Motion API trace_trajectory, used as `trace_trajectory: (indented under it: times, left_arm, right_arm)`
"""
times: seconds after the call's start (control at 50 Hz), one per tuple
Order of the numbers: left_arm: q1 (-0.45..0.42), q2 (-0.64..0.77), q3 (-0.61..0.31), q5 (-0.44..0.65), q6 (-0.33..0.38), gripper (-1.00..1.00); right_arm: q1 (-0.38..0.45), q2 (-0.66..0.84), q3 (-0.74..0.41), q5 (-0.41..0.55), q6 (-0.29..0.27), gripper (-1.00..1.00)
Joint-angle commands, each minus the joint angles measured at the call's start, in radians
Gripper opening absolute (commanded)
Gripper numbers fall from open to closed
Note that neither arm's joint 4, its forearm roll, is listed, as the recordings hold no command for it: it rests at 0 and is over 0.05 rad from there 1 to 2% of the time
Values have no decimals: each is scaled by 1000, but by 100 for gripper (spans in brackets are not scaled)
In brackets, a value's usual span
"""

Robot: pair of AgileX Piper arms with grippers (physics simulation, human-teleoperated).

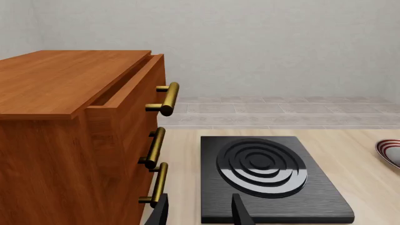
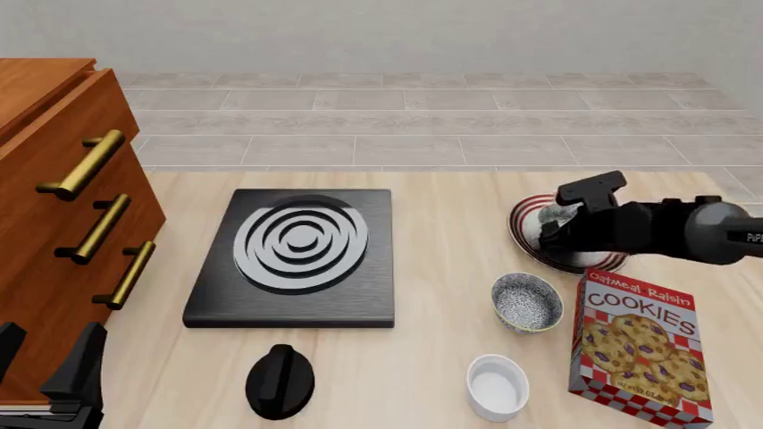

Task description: Pick the akita bowl from table center and place it on the plate.

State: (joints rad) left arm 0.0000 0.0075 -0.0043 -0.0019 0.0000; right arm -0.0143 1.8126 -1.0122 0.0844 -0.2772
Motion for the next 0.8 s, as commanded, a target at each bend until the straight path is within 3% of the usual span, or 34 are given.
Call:
trace_trajectory:
  times: [0.02,0.46,0.64,0.8]
  left_arm:
    - [0,0,0,0,0,100]
    - [0,0,0,0,0,100]
    - [0,0,0,0,0,100]
    - [0,0,0,0,0,100]
  right_arm:
    - [-1,-122,44,39,-31,100]
    - [20,-452,192,153,-93,100]
    - [46,-589,281,157,-73,100]
    - [89,-781,365,151,-4,100]
